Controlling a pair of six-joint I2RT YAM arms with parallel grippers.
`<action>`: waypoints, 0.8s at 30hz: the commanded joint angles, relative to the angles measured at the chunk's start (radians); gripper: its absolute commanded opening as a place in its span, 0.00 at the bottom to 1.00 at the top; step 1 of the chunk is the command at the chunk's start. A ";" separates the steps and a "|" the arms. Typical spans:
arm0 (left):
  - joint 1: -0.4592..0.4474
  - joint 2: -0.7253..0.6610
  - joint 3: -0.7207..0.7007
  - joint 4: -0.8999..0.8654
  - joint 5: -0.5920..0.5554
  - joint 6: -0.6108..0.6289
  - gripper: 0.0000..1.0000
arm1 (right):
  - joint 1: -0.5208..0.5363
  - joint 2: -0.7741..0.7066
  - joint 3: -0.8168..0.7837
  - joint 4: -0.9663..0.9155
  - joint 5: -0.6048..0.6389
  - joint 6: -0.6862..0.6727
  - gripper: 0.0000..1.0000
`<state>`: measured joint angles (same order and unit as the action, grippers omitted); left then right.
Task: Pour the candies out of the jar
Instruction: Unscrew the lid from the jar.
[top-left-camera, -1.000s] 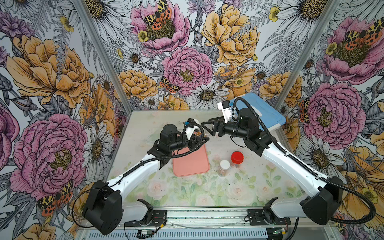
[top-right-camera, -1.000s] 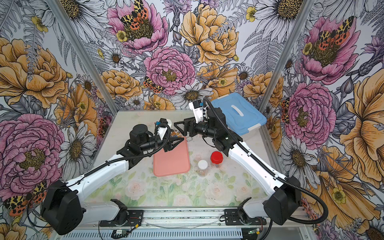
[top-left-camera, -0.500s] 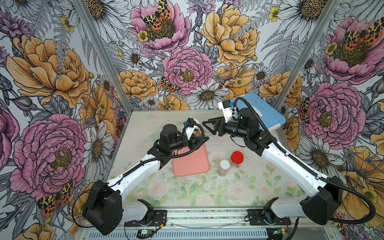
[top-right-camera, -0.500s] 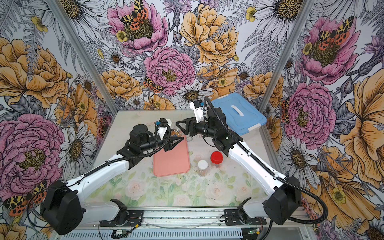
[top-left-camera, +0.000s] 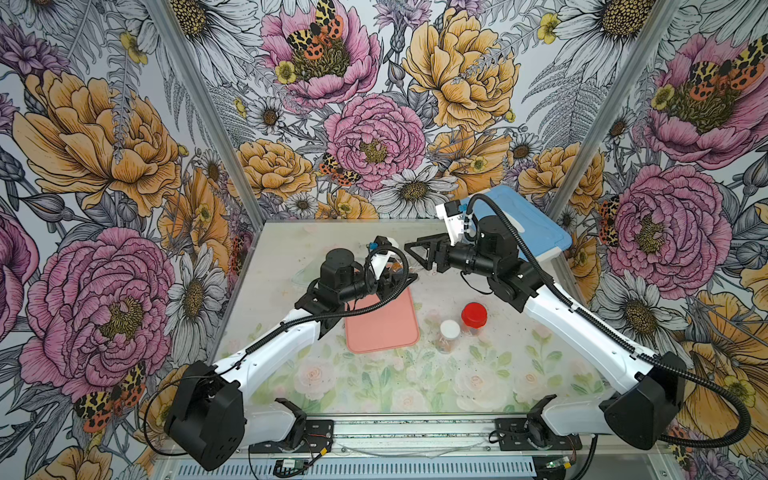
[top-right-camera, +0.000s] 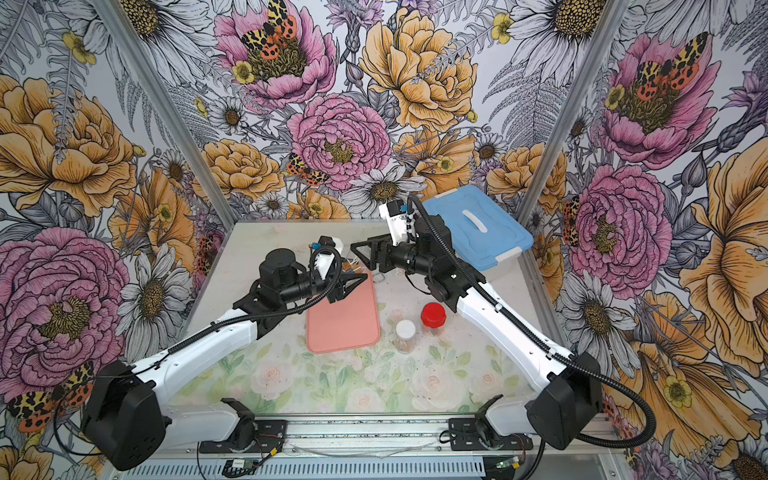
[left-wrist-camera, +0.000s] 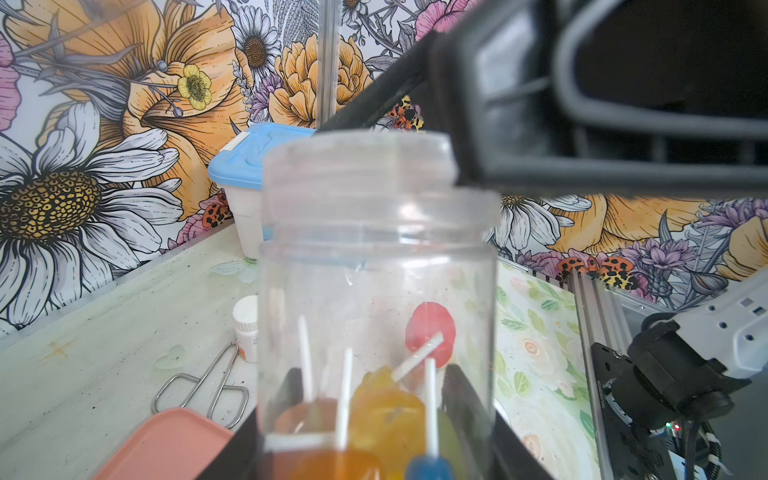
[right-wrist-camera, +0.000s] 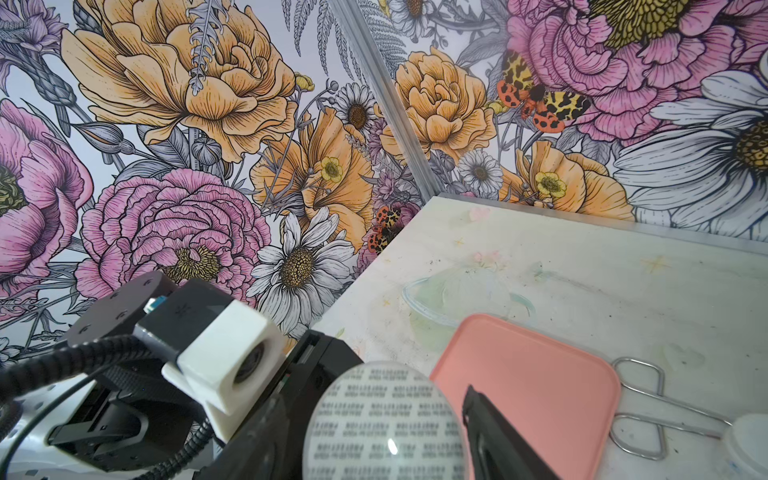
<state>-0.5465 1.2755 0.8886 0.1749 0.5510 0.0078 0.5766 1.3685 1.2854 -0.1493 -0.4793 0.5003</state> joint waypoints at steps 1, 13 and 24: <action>-0.009 -0.039 0.001 0.015 -0.014 0.016 0.00 | 0.008 0.017 -0.007 0.005 0.001 -0.010 0.71; -0.009 -0.037 0.001 0.015 -0.018 0.023 0.00 | 0.006 0.005 -0.005 0.006 0.008 -0.011 0.61; -0.004 -0.026 -0.004 0.017 -0.003 0.024 0.00 | -0.040 -0.012 0.012 0.008 -0.090 0.006 0.56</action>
<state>-0.5480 1.2583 0.8886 0.1616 0.5449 0.0109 0.5575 1.3762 1.2846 -0.1547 -0.5262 0.5011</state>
